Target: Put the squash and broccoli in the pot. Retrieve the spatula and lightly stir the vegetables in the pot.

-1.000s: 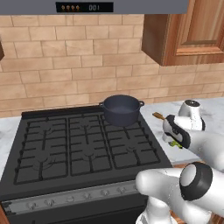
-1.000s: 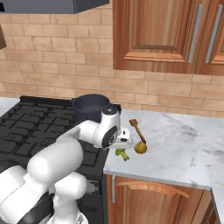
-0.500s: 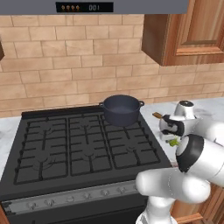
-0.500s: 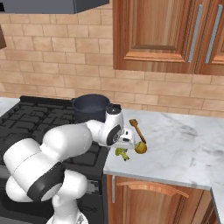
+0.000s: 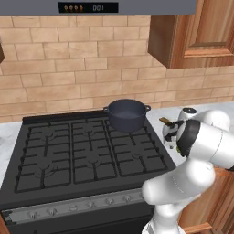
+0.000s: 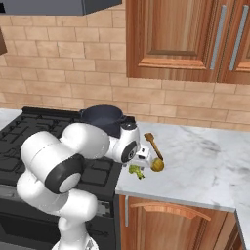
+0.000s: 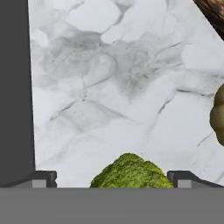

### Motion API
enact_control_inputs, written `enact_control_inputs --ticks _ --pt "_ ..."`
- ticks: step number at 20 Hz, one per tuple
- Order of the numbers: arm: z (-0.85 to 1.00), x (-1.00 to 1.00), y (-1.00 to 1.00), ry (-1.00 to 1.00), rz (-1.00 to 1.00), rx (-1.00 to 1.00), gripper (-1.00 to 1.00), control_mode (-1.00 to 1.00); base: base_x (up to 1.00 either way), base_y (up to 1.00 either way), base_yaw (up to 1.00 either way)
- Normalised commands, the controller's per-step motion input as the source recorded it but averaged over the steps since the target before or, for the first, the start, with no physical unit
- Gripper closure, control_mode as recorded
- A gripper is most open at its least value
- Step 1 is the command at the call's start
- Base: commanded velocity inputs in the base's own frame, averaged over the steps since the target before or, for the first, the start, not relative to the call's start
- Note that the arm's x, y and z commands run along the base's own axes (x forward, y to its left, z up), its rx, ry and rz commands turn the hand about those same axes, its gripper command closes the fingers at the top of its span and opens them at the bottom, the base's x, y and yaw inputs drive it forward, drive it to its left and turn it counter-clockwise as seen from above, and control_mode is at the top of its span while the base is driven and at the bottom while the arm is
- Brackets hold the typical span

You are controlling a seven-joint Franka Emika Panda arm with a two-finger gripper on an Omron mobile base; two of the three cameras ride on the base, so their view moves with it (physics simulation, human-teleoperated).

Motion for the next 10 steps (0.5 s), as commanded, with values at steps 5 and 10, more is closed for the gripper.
enact_control_inputs --ticks 5,10 --pt "-0.26 0.00 -0.19 0.09 -0.16 0.01 -1.00 -1.00 0.00 0.00 0.00" --pt "-0.15 -0.16 -0.22 0.10 -0.23 0.01 -1.00 -1.00 0.00 0.00 0.00"
